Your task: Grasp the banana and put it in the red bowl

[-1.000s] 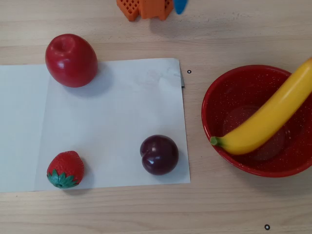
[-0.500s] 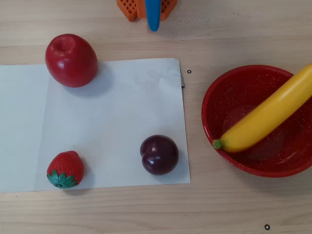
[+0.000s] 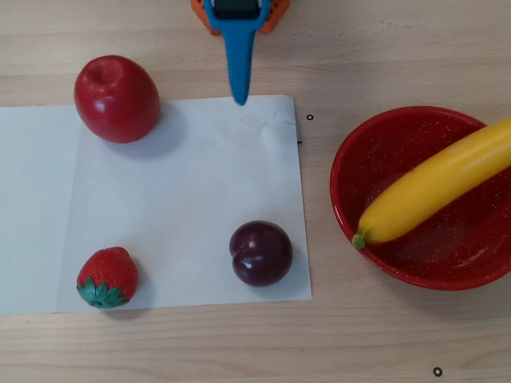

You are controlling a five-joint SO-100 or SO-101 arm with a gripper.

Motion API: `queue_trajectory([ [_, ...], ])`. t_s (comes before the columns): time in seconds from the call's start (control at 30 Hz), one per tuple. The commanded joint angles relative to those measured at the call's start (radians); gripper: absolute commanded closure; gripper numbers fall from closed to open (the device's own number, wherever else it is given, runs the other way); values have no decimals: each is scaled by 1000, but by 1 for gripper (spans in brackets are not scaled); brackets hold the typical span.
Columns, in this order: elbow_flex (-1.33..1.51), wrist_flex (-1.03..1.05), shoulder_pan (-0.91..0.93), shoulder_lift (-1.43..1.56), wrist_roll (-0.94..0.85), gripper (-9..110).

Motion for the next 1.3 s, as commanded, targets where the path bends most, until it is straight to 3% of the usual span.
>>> queue_trajectory([
  [0.0,3,-80,-12,74,28,101],
  [0.5,357,-242,-21,288,17,101],
  [1.27,365,71,20,288,-176,101],
])
